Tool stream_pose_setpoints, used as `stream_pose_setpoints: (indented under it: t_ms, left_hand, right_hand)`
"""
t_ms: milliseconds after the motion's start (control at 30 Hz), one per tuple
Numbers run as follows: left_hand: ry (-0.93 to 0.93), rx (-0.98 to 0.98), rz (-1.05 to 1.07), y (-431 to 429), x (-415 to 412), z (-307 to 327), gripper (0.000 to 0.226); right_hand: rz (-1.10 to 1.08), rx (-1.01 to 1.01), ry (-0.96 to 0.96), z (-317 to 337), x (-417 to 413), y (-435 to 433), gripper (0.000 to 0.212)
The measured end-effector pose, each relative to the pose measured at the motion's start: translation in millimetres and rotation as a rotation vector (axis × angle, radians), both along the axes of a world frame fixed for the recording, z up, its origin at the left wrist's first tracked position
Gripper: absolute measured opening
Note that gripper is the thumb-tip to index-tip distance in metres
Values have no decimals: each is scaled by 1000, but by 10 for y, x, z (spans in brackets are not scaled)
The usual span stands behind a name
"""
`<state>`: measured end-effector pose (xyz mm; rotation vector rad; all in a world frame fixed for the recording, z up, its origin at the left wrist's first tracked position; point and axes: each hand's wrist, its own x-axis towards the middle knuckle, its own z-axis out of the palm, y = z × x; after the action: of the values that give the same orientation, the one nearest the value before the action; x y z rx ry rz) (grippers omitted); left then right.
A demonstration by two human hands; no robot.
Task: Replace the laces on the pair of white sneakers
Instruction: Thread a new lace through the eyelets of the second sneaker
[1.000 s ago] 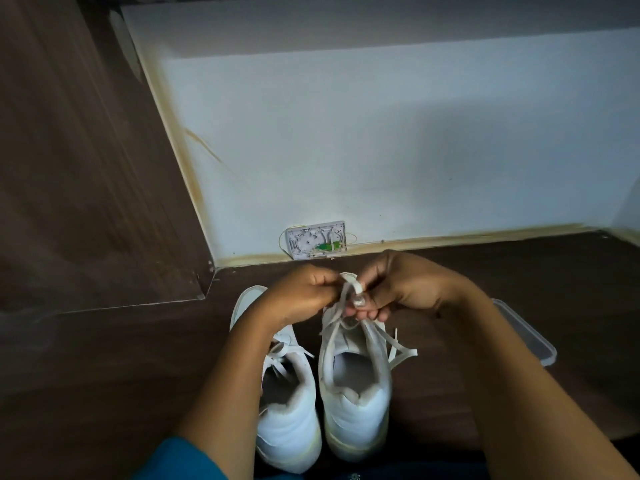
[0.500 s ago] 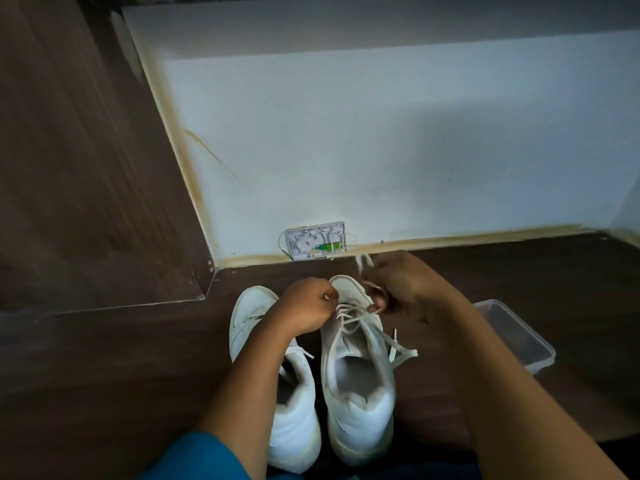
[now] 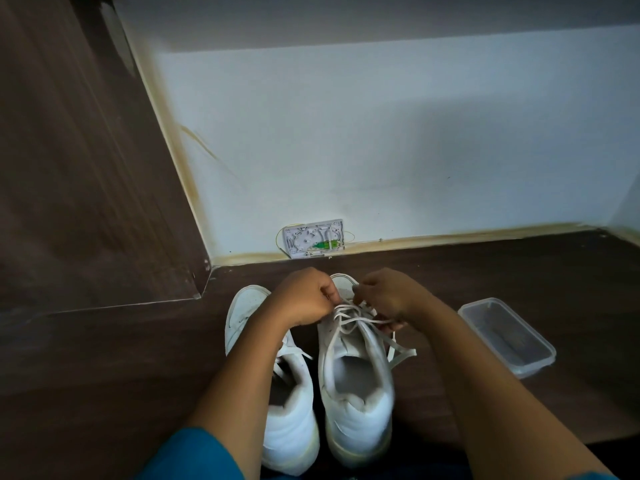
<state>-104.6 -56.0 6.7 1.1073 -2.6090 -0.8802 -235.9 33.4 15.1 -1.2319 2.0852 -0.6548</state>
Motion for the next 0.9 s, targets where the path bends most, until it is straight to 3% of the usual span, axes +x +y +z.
stream_pose_setpoints:
  t_ms: [100,367,700,900]
  left_hand:
    - [18,-20,19,-4,30,-35,17]
    - [-23,-129,5,33,13,-26,11]
    - [-146,-150,-45,29,-47,-118,16]
    - [-86,-95,-10,-17,-24,-135,13]
  right_hand:
    - [0,25,136,-67,-10,-13,18]
    - [38,-54,168,-127,-36,-54,9]
    - [91,20,252,-142,44,-115,24]
    - [102,55,216,-72,13,-80,29]
